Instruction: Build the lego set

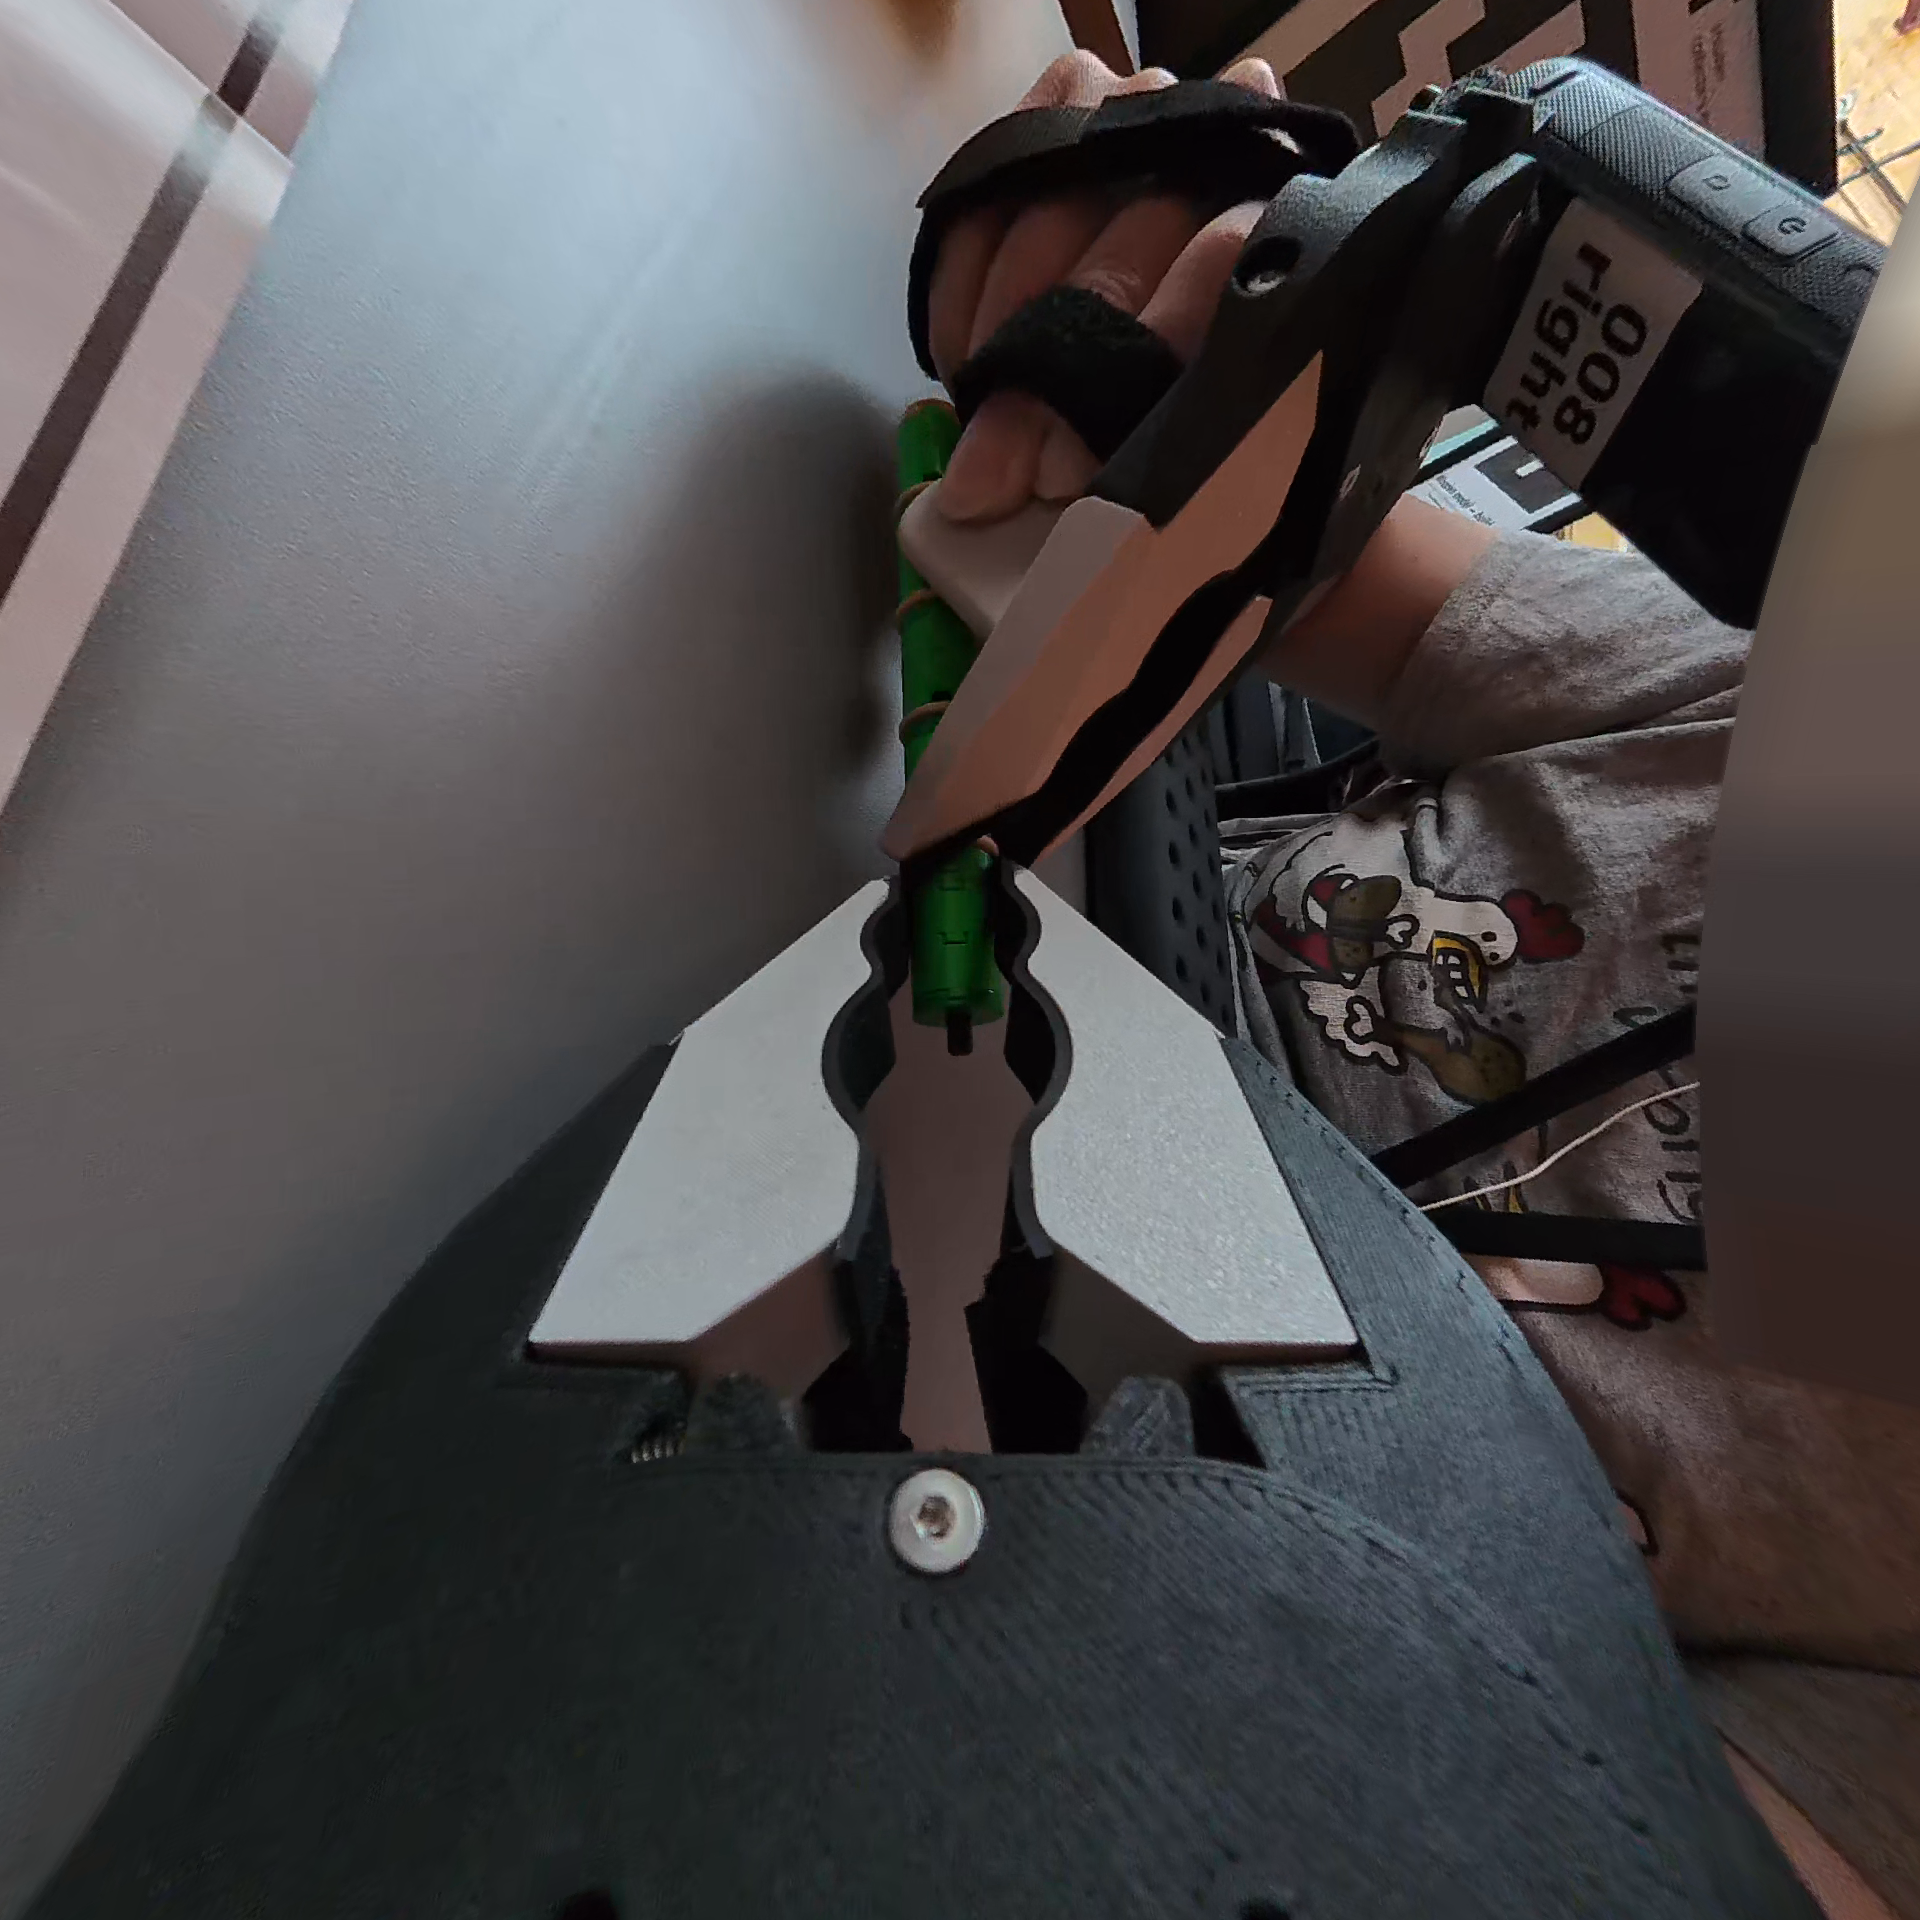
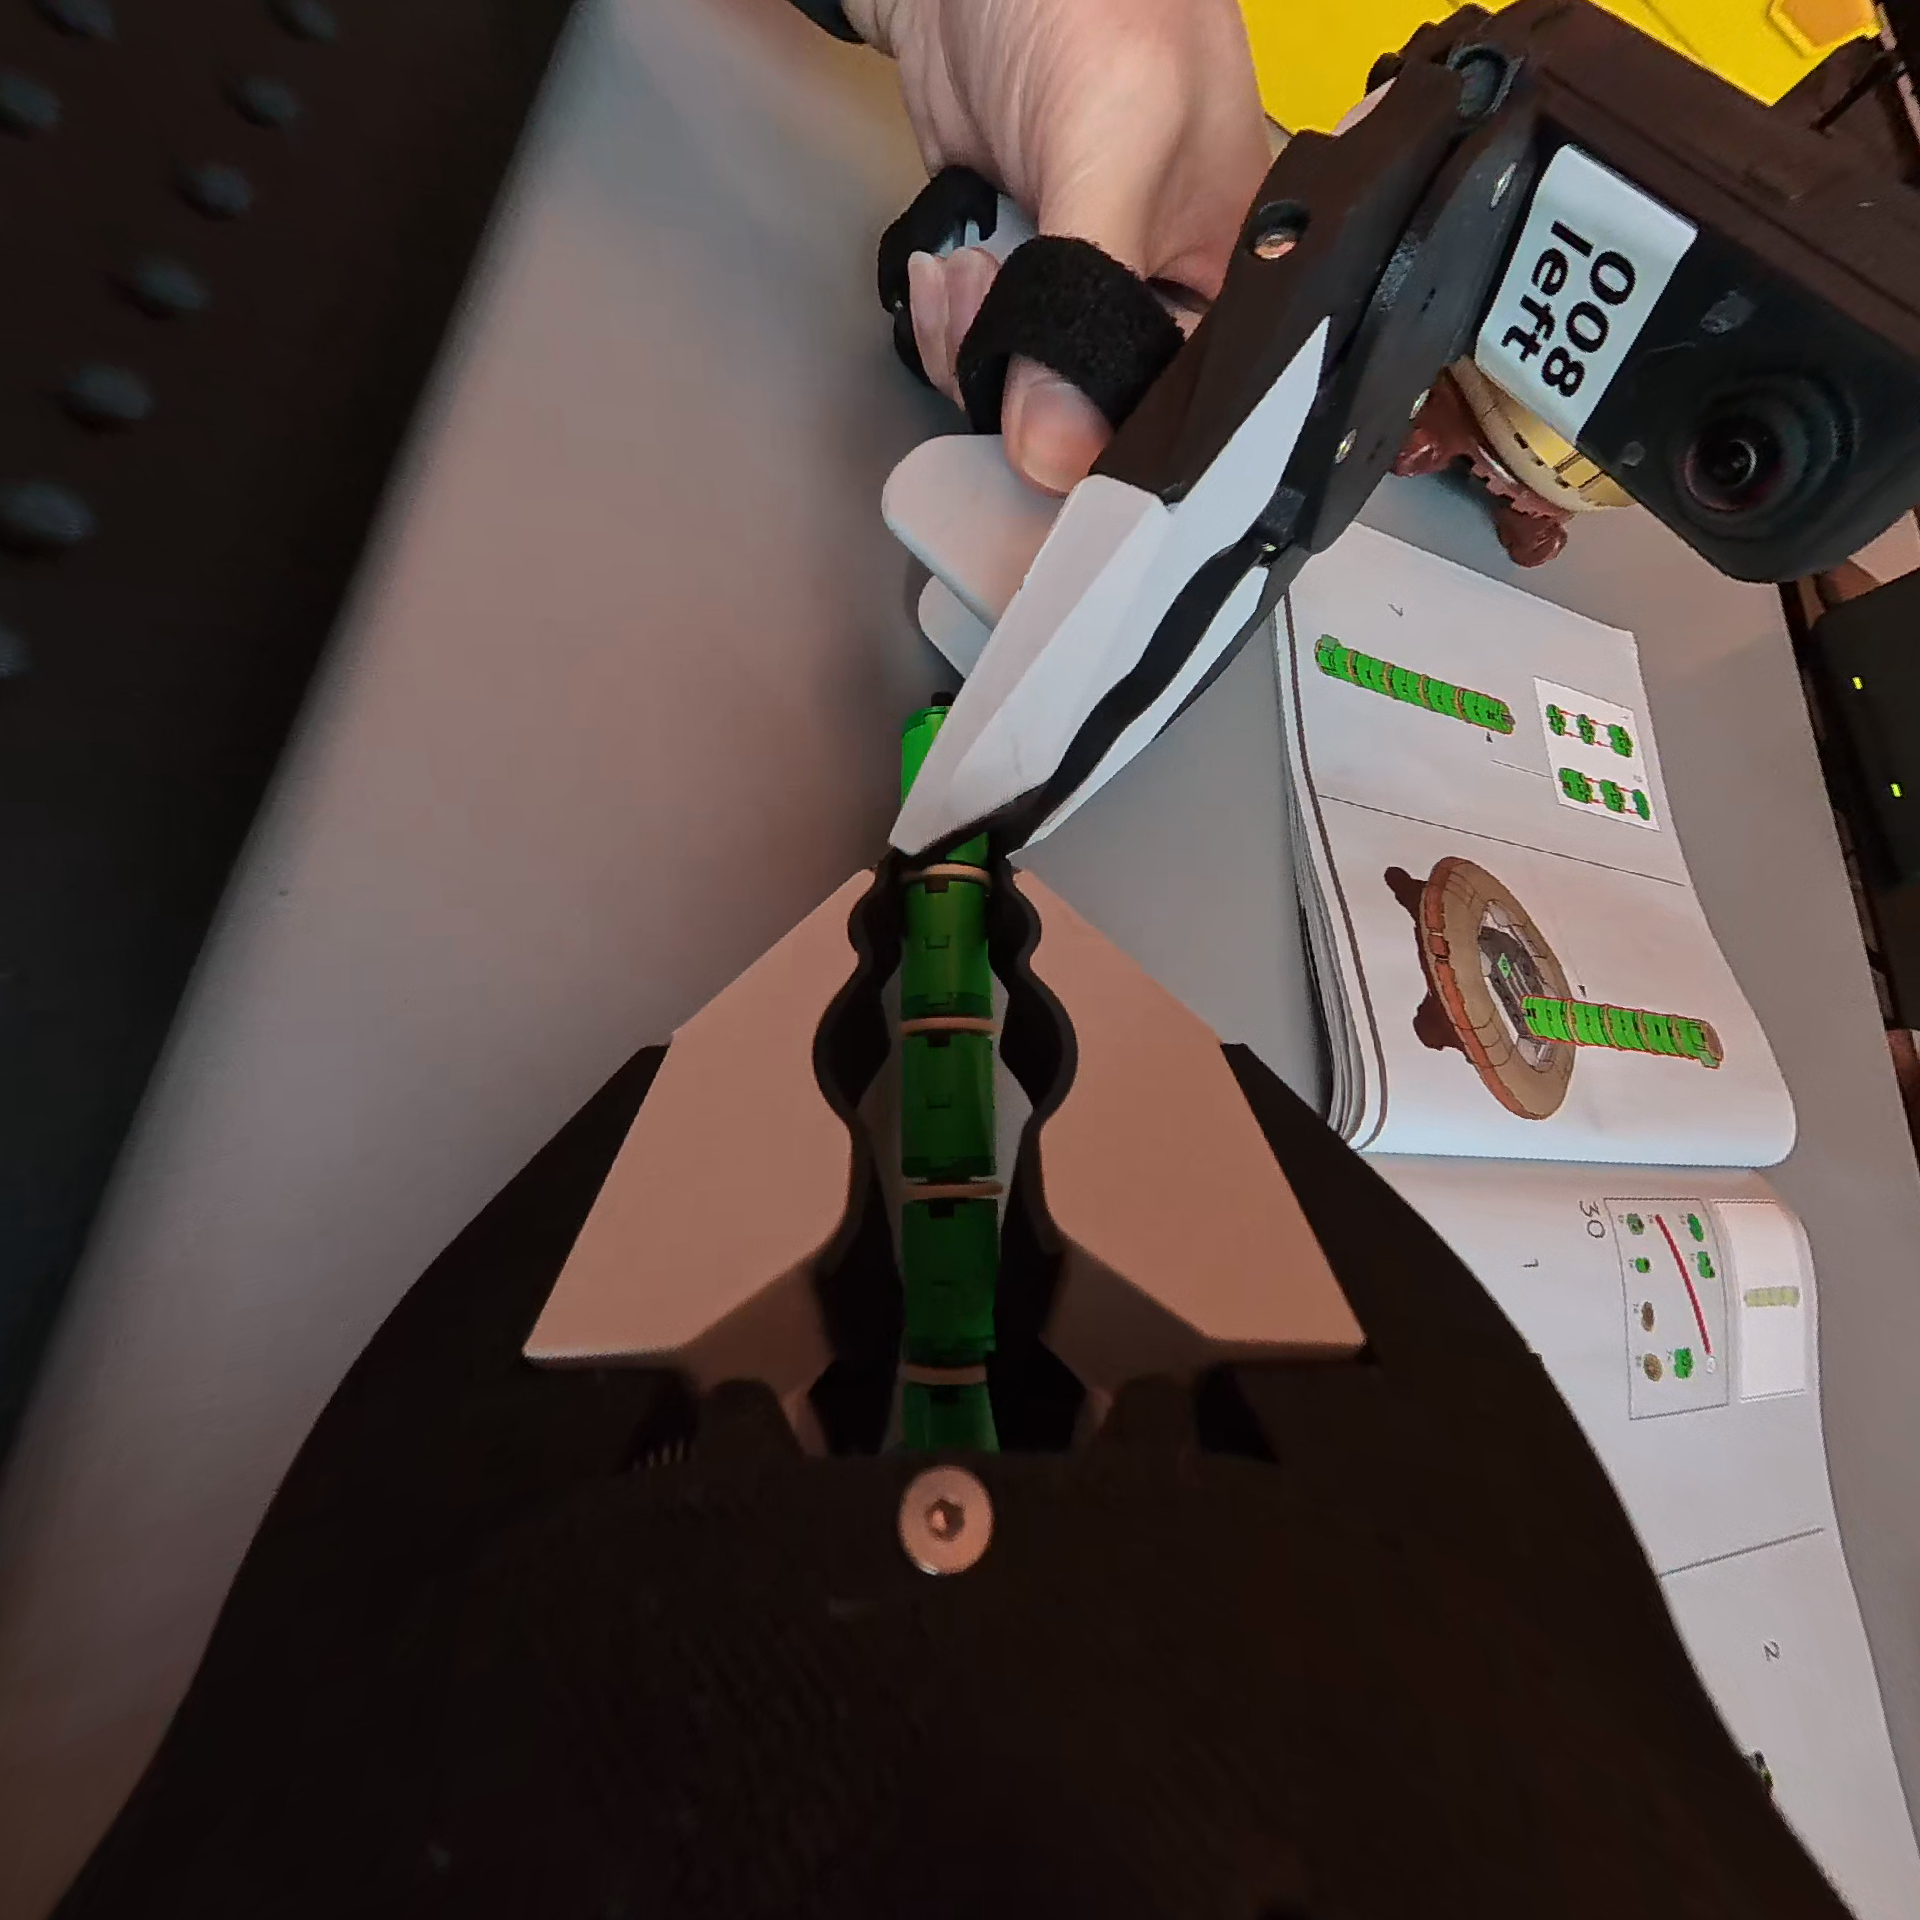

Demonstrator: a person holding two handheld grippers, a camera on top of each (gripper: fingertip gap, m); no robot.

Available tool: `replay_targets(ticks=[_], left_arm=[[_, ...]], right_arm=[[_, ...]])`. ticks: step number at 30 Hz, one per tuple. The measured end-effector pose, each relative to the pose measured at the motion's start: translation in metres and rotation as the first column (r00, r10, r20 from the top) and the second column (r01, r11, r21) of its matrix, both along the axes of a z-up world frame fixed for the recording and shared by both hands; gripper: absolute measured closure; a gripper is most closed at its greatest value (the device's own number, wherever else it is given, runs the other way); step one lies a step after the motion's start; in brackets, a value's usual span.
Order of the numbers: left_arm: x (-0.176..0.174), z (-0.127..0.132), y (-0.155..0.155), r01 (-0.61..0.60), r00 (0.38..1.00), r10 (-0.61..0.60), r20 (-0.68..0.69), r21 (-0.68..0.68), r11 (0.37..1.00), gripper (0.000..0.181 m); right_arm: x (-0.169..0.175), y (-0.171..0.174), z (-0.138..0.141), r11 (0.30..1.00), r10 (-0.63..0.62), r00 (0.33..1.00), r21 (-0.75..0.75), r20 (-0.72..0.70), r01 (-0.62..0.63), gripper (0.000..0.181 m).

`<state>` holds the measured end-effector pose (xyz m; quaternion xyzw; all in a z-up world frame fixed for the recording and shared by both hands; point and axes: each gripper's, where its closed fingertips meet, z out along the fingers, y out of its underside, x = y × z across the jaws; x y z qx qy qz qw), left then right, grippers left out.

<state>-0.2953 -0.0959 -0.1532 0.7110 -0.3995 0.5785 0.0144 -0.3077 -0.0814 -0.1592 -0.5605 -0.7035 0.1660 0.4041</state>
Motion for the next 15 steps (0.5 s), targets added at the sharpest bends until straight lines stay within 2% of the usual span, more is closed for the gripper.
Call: replay_targets(ticks=[15], left_arm=[[-0.0019,0.0016,0.0005,0.0,1.0,0.0,0.013,-0.012,1.0,0.166]], right_arm=[[0.0013,-0.0001,0.0009,1.0,0.004,1.0,-0.017,-0.014,-0.004,0.164]])
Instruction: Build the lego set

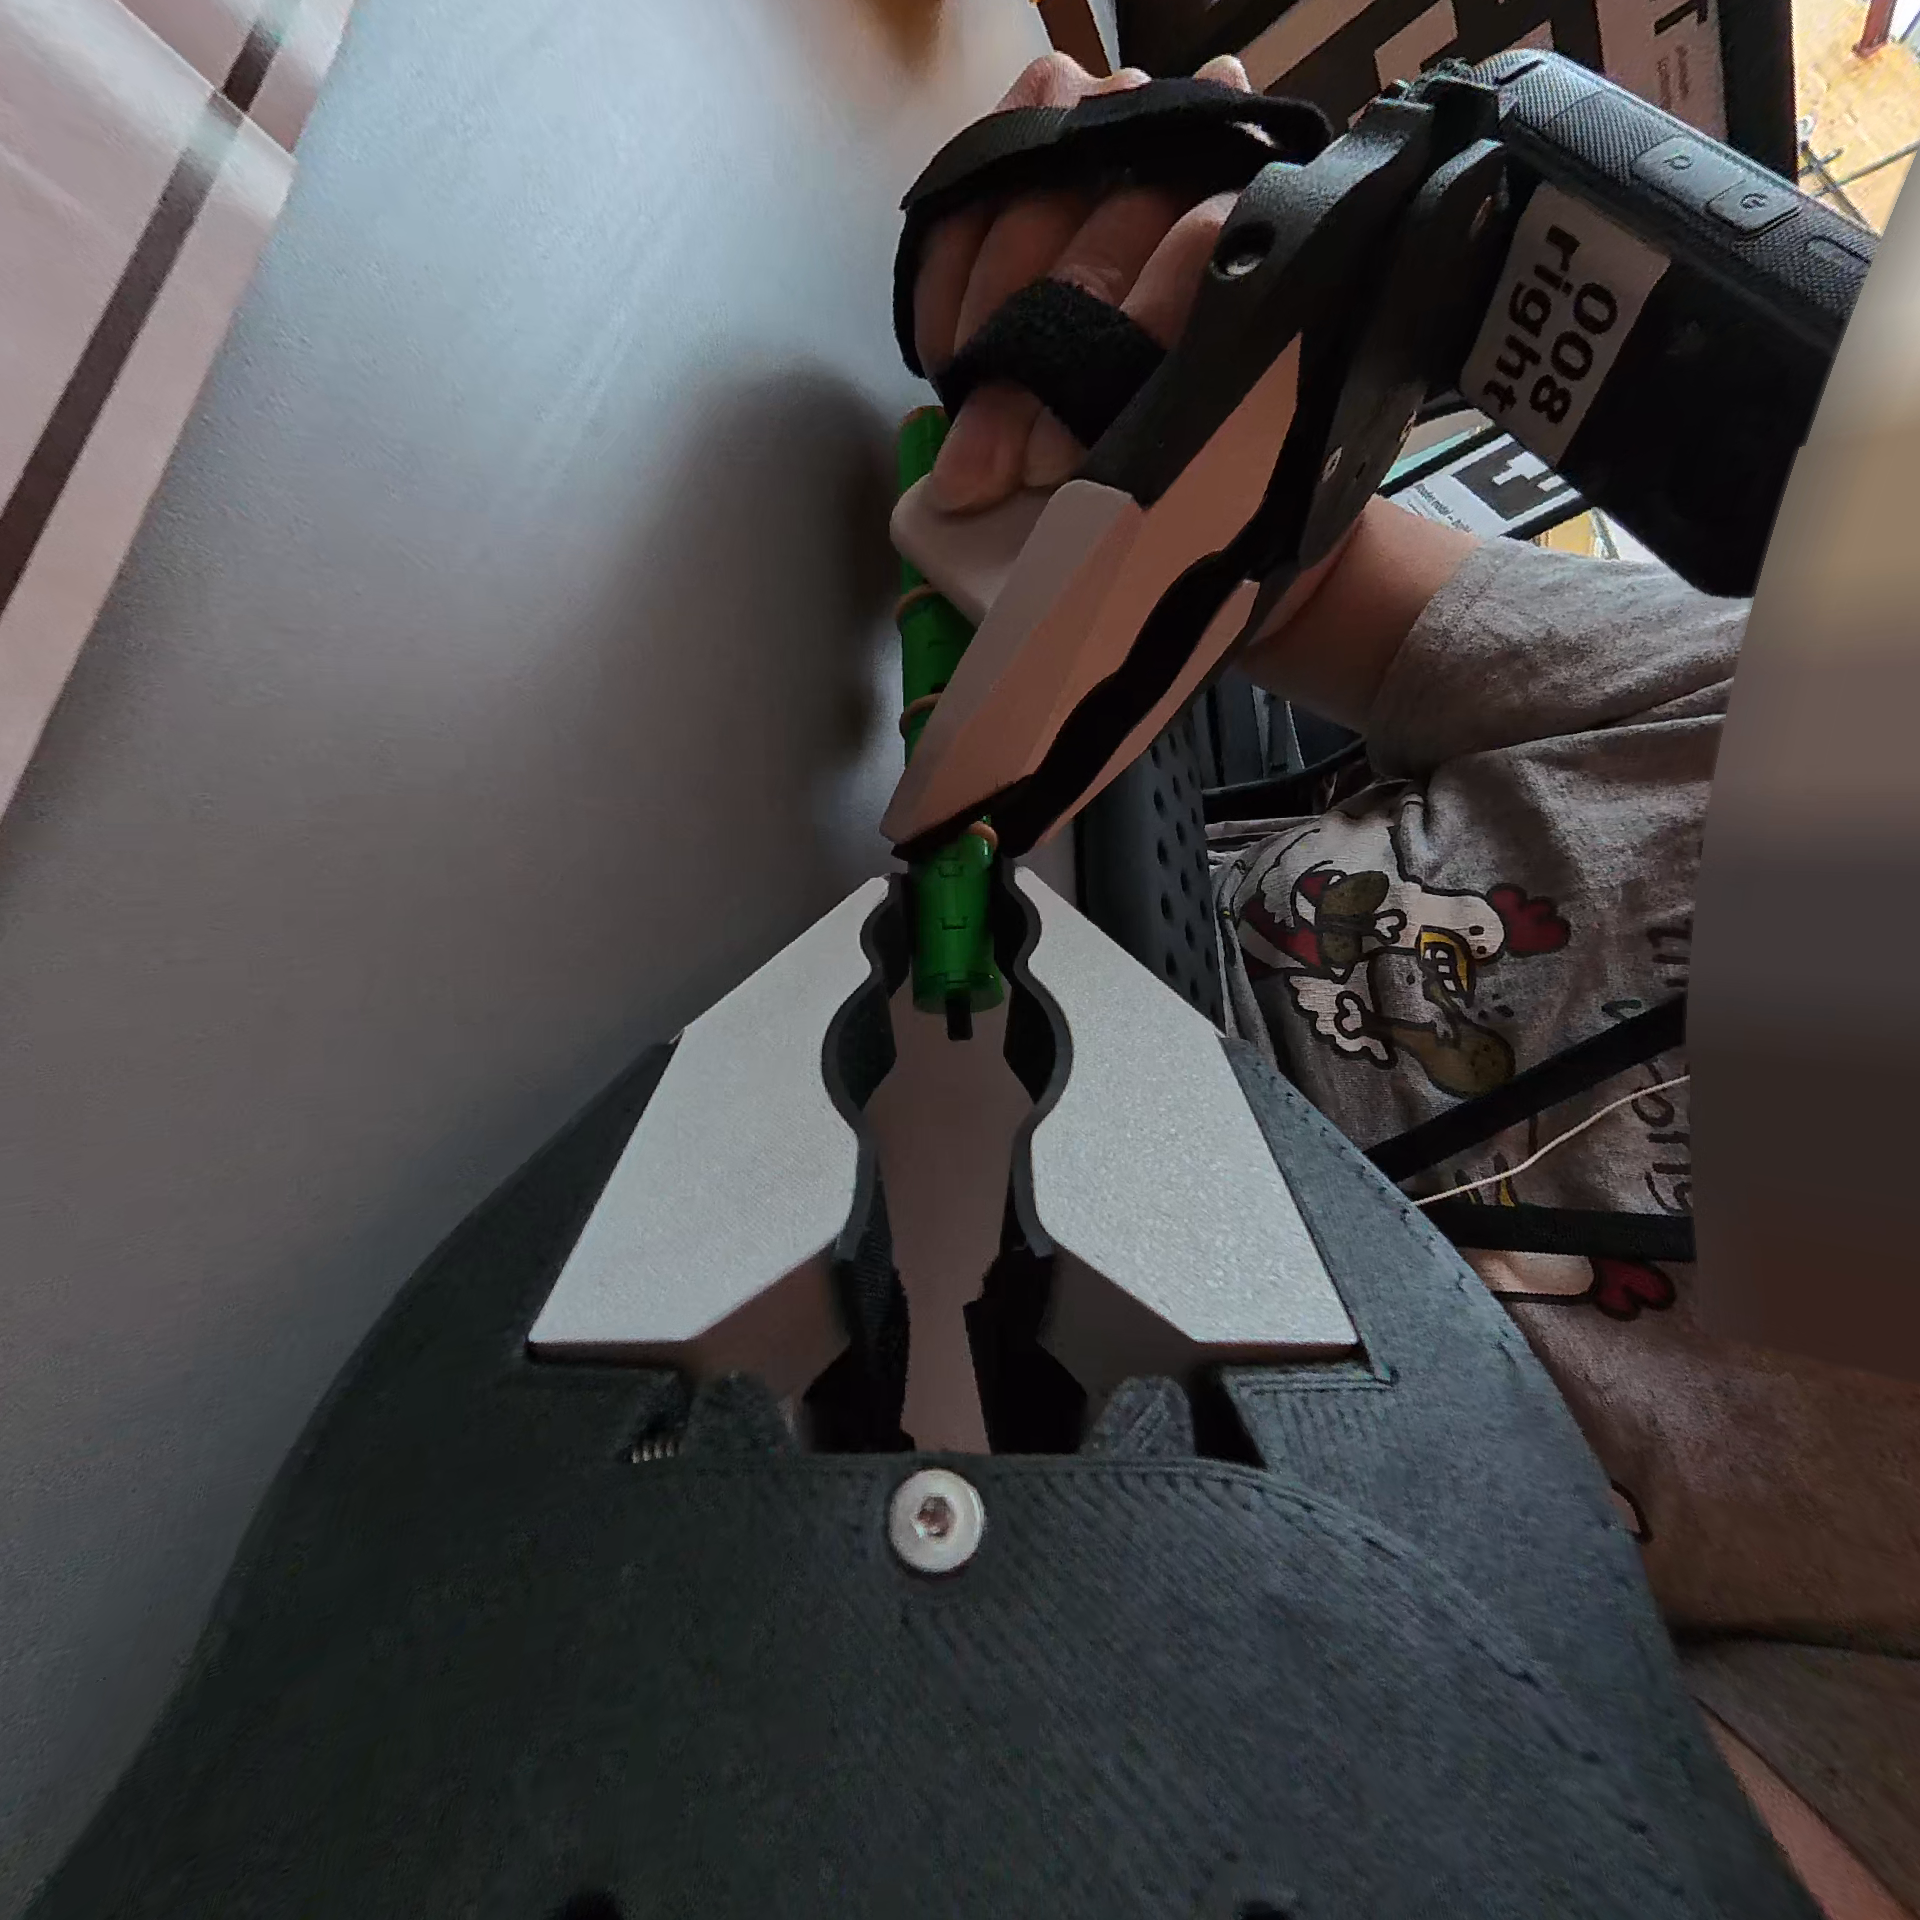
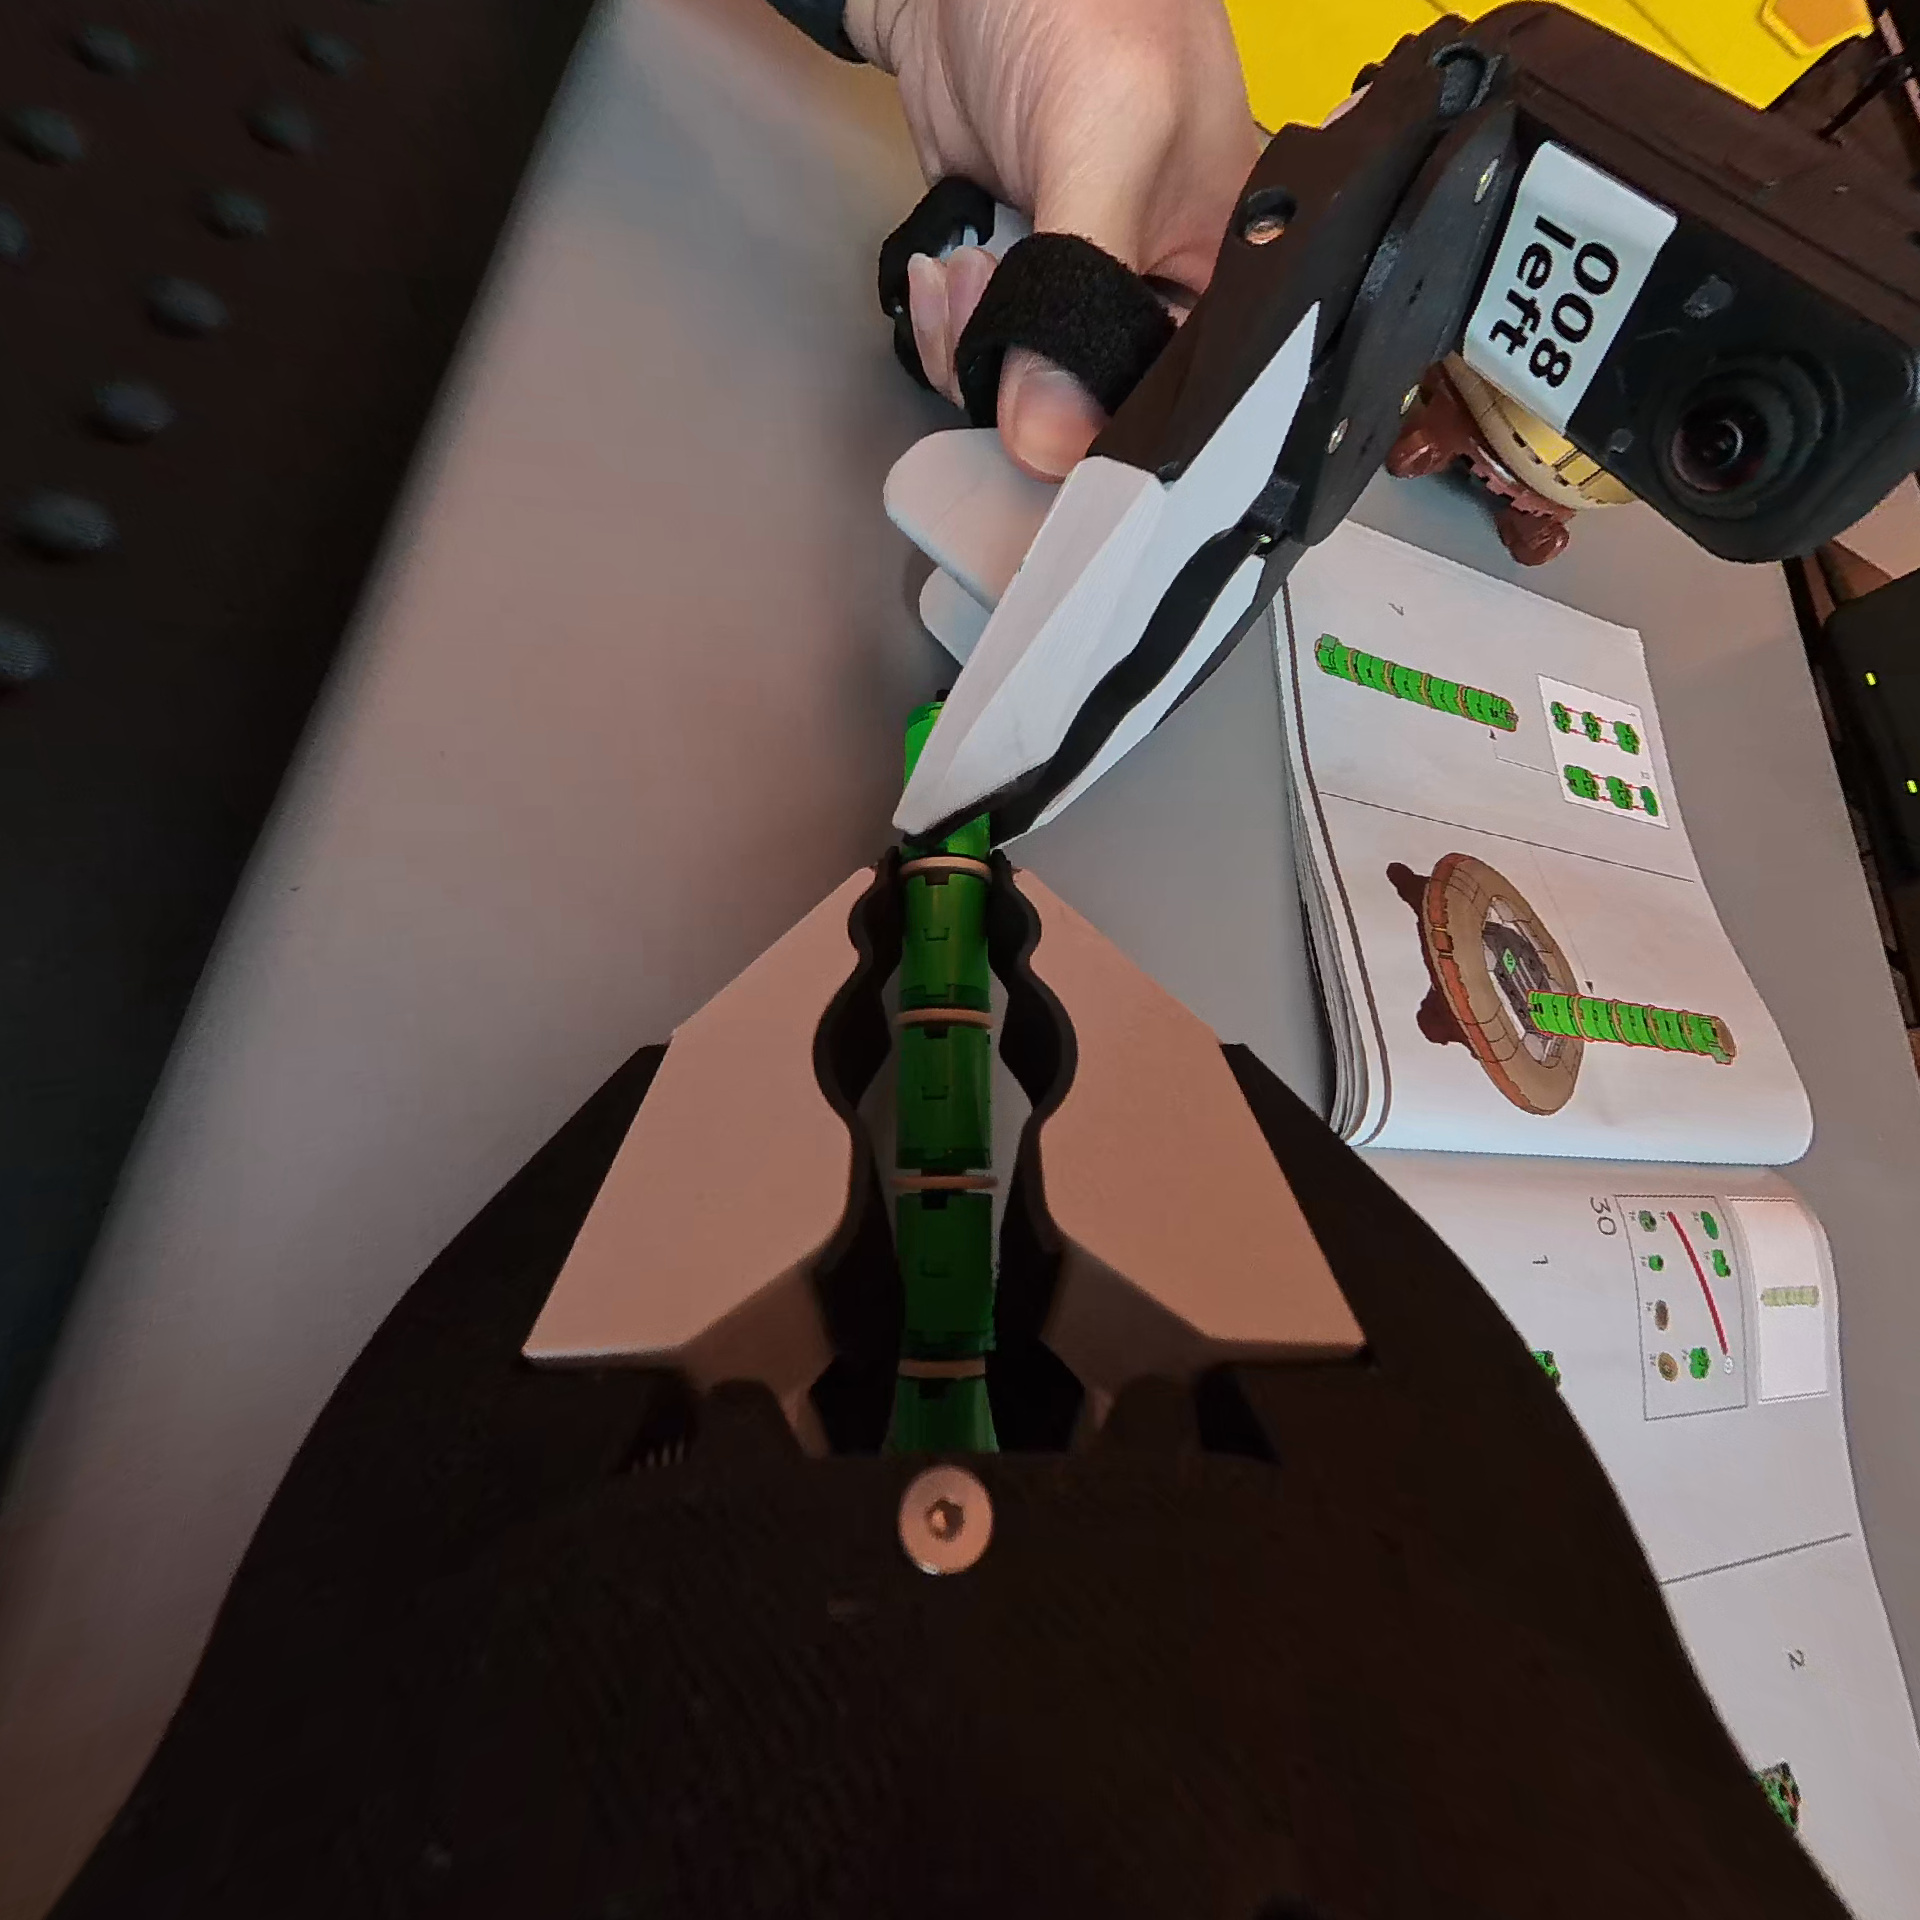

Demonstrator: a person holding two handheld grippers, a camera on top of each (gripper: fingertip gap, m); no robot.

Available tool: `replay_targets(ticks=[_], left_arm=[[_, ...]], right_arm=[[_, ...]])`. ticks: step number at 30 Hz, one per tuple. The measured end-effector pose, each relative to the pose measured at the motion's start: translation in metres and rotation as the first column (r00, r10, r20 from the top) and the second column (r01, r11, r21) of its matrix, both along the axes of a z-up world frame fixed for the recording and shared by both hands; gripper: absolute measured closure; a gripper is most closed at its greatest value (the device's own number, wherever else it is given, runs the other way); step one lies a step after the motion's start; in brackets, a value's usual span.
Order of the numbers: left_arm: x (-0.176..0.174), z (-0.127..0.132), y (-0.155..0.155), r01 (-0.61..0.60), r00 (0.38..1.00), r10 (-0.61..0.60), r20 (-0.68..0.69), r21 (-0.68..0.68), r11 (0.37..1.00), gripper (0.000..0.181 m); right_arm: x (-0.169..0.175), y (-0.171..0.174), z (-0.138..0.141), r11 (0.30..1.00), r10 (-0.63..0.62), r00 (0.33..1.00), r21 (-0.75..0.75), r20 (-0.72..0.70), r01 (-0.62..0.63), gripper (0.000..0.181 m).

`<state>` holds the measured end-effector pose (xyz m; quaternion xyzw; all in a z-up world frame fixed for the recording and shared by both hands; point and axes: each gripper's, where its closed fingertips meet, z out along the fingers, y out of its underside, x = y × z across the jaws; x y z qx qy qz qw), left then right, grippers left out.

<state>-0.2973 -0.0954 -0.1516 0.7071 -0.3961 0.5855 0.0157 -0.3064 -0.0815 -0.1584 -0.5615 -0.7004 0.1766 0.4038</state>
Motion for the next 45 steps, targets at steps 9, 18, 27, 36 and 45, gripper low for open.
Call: replay_targets(ticks=[9,18,27,36,45], left_arm=[[-0.001,0.001,0.001,-0.003,1.0,0.003,0.005,-0.002,1.0,0.165],[-0.003,0.002,0.002,-0.01,1.0,0.01,0.008,0.002,1.0,0.166],[-0.004,0.002,0.003,-0.01,1.0,0.01,0.008,-0.003,1.0,0.166],[-0.001,0.005,0.011,-0.047,0.998,0.048,0.031,-0.02,0.999,0.166],[-0.006,0.027,0.028,-0.132,0.986,0.129,0.108,0.016,0.991,0.167]], right_arm=[[0.001,0.001,0.001,1.0,-0.001,1.0,-0.005,-0.006,0.001,0.164],[0.003,0.002,0.001,1.0,-0.004,1.0,-0.006,-0.007,0.004,0.164],[0.004,0.002,0.001,1.0,-0.001,1.0,-0.009,-0.008,0.001,0.164],[0.008,0.008,0.002,0.993,-0.043,0.999,-0.109,-0.029,0.04,0.164],[0.021,0.022,0.015,0.994,-0.096,0.995,0.057,0.008,0.095,0.15]])
